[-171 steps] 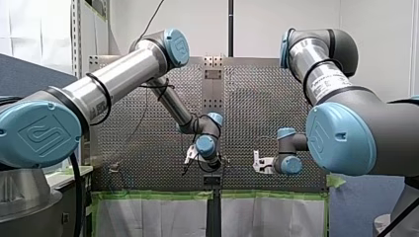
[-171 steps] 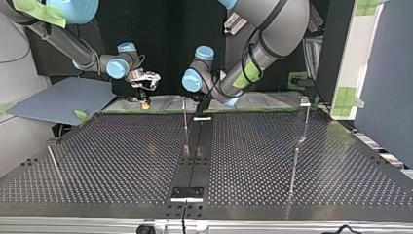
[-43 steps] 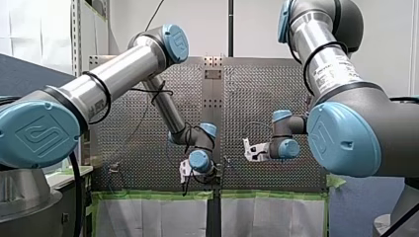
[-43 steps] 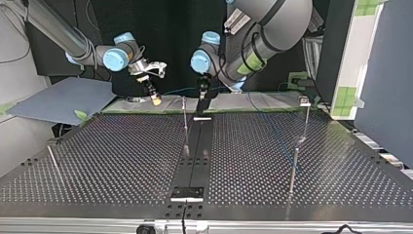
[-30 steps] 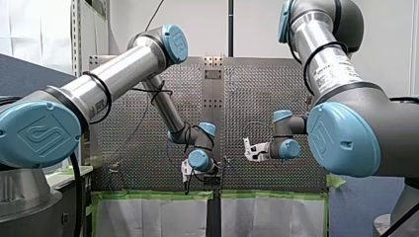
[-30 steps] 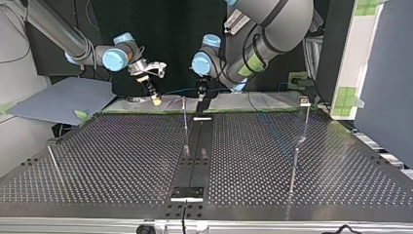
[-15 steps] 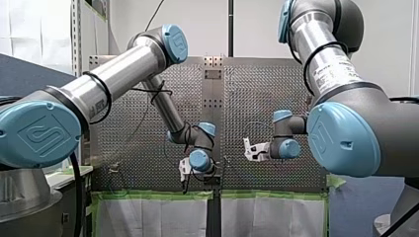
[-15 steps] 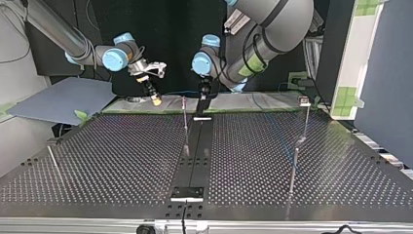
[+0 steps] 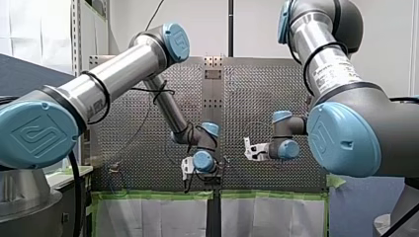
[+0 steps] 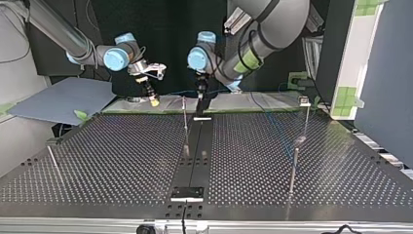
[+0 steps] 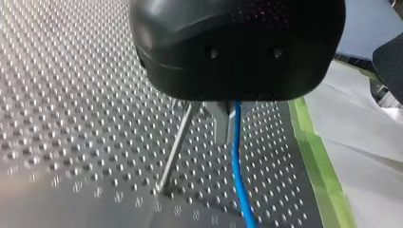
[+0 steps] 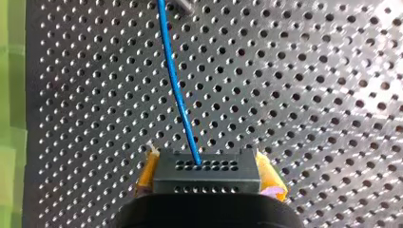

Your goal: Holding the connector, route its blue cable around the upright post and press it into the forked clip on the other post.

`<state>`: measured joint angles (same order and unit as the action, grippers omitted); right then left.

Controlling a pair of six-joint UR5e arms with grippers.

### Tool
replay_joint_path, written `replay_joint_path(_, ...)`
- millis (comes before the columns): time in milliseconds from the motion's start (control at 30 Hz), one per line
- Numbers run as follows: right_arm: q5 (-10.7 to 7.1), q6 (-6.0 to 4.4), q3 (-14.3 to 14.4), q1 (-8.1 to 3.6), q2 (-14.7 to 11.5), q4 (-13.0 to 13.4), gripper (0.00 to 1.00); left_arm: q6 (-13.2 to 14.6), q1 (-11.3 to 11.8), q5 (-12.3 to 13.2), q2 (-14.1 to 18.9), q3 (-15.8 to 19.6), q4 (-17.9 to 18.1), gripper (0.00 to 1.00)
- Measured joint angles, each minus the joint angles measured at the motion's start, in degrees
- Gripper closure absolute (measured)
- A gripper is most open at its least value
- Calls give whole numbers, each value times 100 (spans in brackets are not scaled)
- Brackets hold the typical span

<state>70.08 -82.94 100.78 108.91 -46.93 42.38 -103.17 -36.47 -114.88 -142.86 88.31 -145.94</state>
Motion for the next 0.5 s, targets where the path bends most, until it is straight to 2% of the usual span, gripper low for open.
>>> replay_joint_path(167,174,37,0,-31,192,39,100,172,-114,-131,-5,0,159,100)
replay_joint_path(300,202,60,0,-49,290,58,100,284,-172,-314,-6,0,197,100)
replay_joint_path(500,209,23,0,-84,330,113,100,436,-232,-608,-8,0,209,100)
